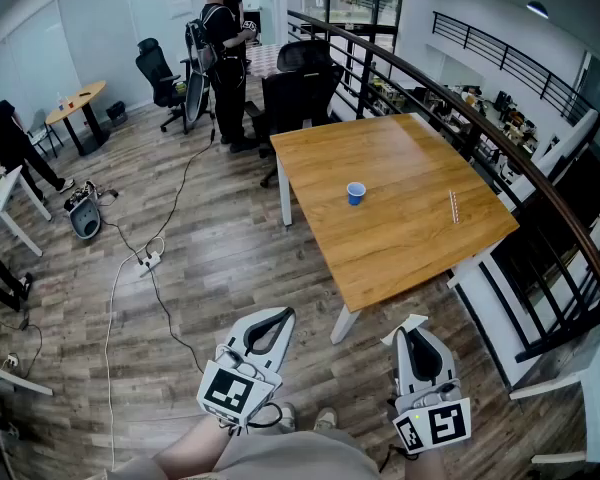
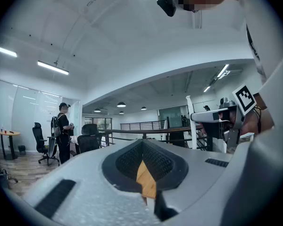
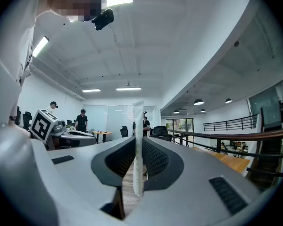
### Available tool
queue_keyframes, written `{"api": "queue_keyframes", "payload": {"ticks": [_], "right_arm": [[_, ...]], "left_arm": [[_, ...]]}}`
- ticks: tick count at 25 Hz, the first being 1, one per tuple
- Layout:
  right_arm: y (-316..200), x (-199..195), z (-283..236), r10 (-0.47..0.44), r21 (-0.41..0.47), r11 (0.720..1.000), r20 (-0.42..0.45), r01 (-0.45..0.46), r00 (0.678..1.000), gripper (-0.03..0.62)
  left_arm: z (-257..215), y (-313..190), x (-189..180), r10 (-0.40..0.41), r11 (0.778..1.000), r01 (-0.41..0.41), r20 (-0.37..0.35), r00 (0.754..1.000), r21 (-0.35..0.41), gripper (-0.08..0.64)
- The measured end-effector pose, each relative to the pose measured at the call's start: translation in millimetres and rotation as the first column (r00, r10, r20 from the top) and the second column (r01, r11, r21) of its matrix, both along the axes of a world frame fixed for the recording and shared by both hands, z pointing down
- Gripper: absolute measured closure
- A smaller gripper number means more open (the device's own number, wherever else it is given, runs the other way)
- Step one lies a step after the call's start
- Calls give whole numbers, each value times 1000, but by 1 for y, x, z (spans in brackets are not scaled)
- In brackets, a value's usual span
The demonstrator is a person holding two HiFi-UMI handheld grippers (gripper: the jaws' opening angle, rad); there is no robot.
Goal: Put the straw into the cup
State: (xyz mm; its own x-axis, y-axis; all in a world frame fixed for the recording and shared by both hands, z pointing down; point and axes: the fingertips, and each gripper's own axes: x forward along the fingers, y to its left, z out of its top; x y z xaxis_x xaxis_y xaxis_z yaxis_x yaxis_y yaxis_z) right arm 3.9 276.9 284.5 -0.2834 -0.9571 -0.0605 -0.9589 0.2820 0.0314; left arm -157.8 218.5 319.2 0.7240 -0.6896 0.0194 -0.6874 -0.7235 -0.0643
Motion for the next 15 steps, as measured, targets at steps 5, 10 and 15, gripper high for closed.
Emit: {"api": "queue_keyframes", "payload": {"ticks": [5, 10, 15], "right_arm": [[4, 14, 2, 19, -2, 1000, 29, -19, 999, 541], [8, 17, 1, 14, 7, 1000, 29, -15, 999, 541], [12, 18, -2, -11, 21, 1000, 30, 10, 999, 541]], "left_arm": [[1, 5, 11, 9, 1000, -9, 8, 1000, -8, 546], [0, 8, 17, 17, 1000, -17, 17, 1000, -2, 546], [2, 9, 23, 22, 1000, -23, 35, 999, 10, 546]]}}
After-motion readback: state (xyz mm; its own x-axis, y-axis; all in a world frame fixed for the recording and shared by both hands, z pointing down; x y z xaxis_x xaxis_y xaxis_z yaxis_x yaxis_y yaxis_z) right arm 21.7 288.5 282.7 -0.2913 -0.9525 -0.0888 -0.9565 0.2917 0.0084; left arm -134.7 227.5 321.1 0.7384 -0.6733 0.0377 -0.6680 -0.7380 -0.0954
